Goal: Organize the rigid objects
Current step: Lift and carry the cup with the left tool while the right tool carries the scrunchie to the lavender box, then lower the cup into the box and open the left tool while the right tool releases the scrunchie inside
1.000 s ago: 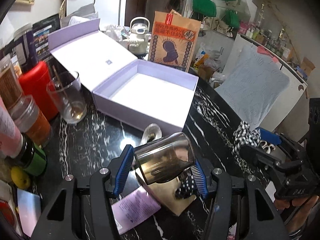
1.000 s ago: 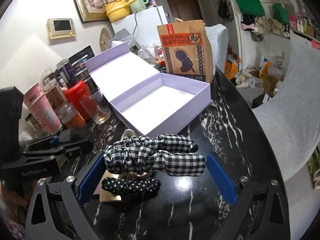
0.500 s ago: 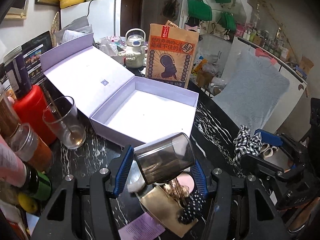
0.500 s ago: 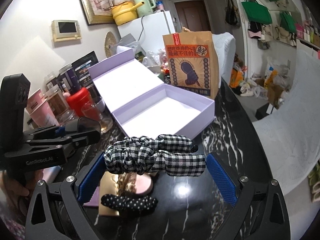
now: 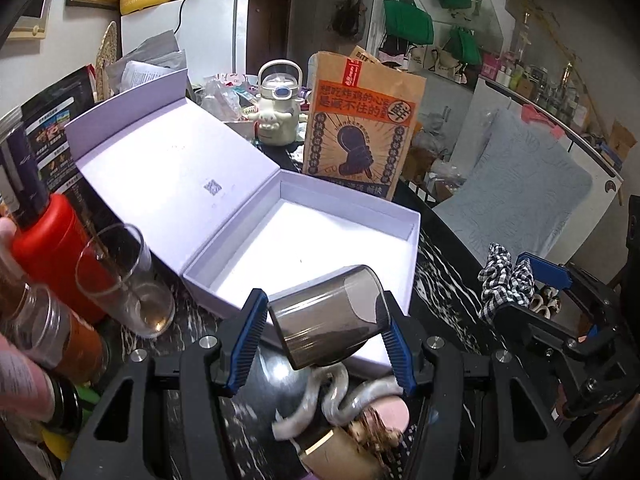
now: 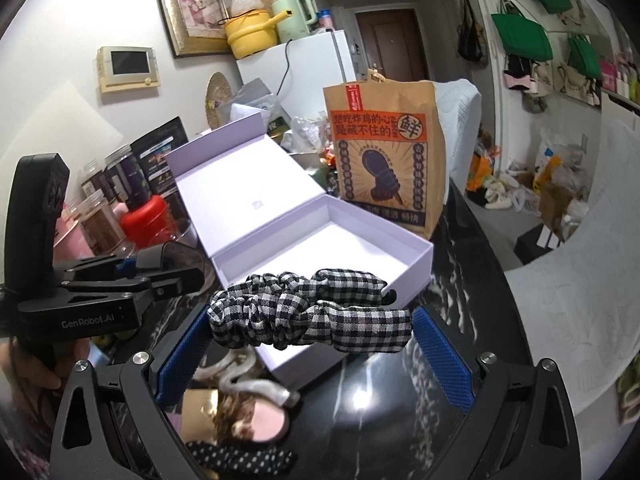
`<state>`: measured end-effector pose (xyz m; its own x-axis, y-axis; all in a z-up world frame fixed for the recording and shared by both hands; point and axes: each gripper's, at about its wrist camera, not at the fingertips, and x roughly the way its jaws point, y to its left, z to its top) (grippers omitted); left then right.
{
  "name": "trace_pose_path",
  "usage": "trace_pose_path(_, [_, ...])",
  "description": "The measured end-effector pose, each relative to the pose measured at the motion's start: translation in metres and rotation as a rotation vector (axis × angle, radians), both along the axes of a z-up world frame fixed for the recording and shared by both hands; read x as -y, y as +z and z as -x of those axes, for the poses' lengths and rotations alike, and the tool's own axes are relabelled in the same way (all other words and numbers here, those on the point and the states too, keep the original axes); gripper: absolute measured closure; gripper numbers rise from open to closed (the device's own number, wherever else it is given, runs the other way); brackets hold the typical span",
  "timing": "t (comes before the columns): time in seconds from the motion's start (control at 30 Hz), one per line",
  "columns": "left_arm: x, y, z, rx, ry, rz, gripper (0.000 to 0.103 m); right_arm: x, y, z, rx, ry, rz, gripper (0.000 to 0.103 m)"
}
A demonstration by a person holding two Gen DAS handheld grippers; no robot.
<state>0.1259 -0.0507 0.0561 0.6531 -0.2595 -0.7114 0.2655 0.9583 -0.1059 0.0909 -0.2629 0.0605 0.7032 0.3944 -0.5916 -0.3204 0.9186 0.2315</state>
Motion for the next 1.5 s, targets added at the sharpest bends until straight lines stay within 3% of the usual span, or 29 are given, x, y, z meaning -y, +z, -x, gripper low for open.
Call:
trace_pose_path(0.47, [0.002, 0.009, -0.052, 0.026, -0.014, 0.0, 0.047, -0.004, 0.011, -0.059, 0.022, 0.042, 0.008, 0.003])
trace_pose_path(0.63, [0.01, 0.014, -0.075, 0.016, -0.068, 0.024, 0.047, -0.005, 0.014, -0.077, 0.032, 0.045, 0.001, 0.003])
trace_pose_path(0.9, [0.018, 0.013, -0.11, 0.028, -0.086, -0.005, 0.047, -0.005, 0.016, -0.104, 0.033, 0.034, 0.038, 0.003])
trace_pose_path(1.5, [0.023, -0.027, -0.15, -0.05, -0.077, -0.06, 0.047, -0.005, -0.028, -0.153, -0.071, 0.024, 0.031, 0.003])
